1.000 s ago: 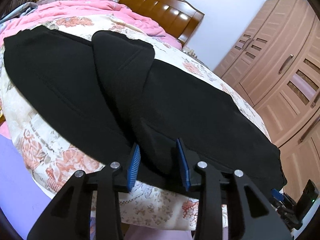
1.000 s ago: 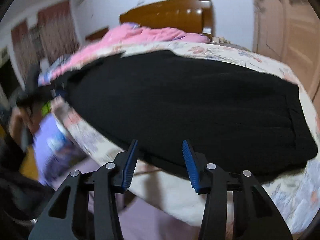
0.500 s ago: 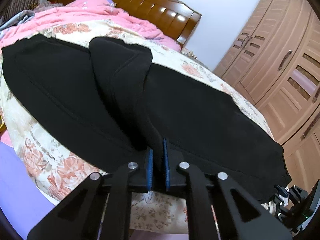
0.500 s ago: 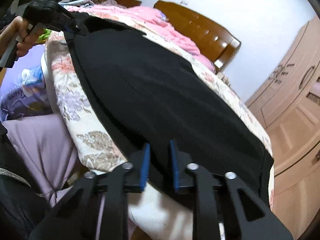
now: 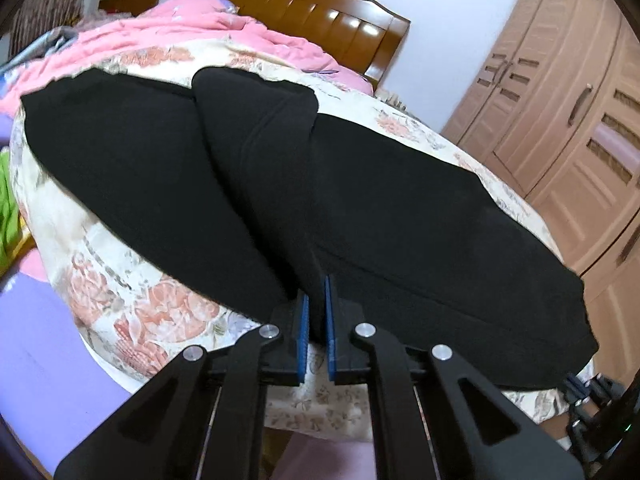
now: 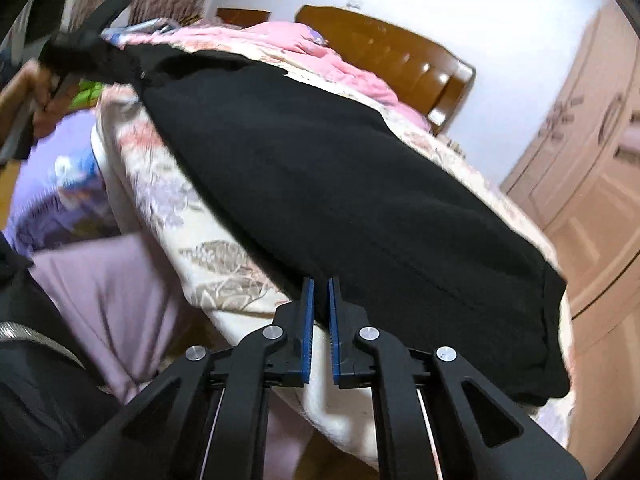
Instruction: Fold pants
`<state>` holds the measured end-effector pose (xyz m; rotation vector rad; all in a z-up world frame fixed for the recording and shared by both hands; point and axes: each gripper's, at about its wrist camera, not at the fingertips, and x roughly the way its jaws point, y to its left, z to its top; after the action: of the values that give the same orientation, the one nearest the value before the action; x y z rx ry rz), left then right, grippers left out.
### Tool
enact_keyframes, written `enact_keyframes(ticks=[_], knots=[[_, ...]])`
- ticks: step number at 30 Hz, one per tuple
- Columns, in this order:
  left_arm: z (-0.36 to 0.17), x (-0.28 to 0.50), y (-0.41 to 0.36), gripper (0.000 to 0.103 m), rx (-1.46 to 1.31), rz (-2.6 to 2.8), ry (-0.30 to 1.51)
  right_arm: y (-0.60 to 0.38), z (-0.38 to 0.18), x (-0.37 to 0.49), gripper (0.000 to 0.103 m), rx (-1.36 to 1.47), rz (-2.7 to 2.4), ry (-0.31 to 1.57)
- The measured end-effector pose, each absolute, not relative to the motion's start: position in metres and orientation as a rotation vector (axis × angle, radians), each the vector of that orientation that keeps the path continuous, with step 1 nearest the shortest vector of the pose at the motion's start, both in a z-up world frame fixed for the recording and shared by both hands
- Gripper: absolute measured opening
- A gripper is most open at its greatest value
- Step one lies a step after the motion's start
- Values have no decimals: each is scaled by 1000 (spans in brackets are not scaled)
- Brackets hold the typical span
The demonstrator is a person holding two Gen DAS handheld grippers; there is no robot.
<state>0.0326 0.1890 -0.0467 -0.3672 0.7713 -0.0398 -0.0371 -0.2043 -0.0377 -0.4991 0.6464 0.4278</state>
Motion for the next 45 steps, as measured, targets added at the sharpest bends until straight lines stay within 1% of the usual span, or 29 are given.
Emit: enact_keyframes(ticks=[1, 2, 3, 4, 5, 6, 7, 8, 9, 11, 13, 14, 18, 19, 20, 21, 22, 24, 27, 28, 31, 33, 35, 36, 37, 38, 42, 43, 45], knots=[[-46, 32, 189, 10, -363, -40, 772, -206, -34, -36, 16, -484, 433, 656], [-44, 30, 190, 15, -364, -35, 774, -207, -32, -36, 28, -475, 432, 661], [-43, 28, 191, 17, -369, -25, 771, -210, -29, -37, 42, -461, 435, 666], [-40, 24, 193, 26, -369, -1, 758, -214, -25, -41, 47, -438, 437, 662], [-36, 18, 195, 39, -359, 34, 737, -222, -18, -45, 48, -395, 437, 643], [-31, 12, 196, 45, -345, 66, 704, -232, -11, -46, 48, -345, 434, 633], [-26, 8, 196, 57, -336, 80, 674, -240, -7, -45, 48, -302, 424, 625], [-23, 6, 197, 65, -330, 82, 654, -251, -3, -43, 49, -252, 401, 617], [-18, 3, 196, 68, -324, 80, 632, -265, 2, -38, 52, -196, 361, 613], [-11, 2, 189, 81, -293, 80, 595, -289, 2, -25, 57, -121, 268, 624], [-7, 2, 182, 89, -245, 87, 581, -309, -15, -6, 56, -79, 203, 718], [-7, 3, 180, 91, -221, 92, 583, -314, -25, -1, 56, -73, 198, 770], [-2, 6, 189, 97, -147, 134, 589, -312, -10, -9, 57, -66, 206, 783], [2, 6, 197, 99, -140, 165, 574, -310, -1, -10, 59, -60, 217, 762], [6, 6, 204, 101, -144, 190, 564, -306, 12, -10, 67, -54, 239, 723], [10, 10, 212, 101, -155, 207, 560, -300, 28, -7, 80, -53, 264, 677], [16, 19, 220, 101, -178, 207, 576, -291, 39, -2, 84, -60, 287, 644], [27, 41, 227, 101, -192, 208, 612, -264, 58, 18, 85, -102, 358, 594], [34, 93, 208, 101, -51, 189, 695, -217, 66, 62, 86, -181, 447, 579], [32, 116, 194, 101, 13, 156, 734, -203, 65, 78, 86, -188, 465, 597], [19, 173, 172, 100, 88, 109, 852, -165, 51, 135, 86, -138, 524, 698], [8, 198, 169, 89, 117, 140, 905, -145, 38, 163, 86, -88, 539, 749], [-10, 220, 176, 55, 96, 138, 1010, -133, 24, 184, 86, -49, 552, 797], [-17, 224, 181, 50, 79, 129, 1038, -126, 17, 190, 86, -38, 556, 815], [-22, 223, 187, 32, 80, 135, 1037, -120, 10, 193, 86, -36, 559, 827], [-21, 217, 193, 10, 66, 130, 999, -118, 5, 196, 86, -38, 561, 838], [15, 152, 244, 10, -166, 174, 714, -118, -15, 205, 86, -3, 577, 912], [19, 130, 263, 10, -244, 208, 663, -123, -15, 206, 87, 25, 583, 911], [16, 100, 294, 8, -369, 247, 619, -129, -19, 210, 87, 78, 593, 931]])
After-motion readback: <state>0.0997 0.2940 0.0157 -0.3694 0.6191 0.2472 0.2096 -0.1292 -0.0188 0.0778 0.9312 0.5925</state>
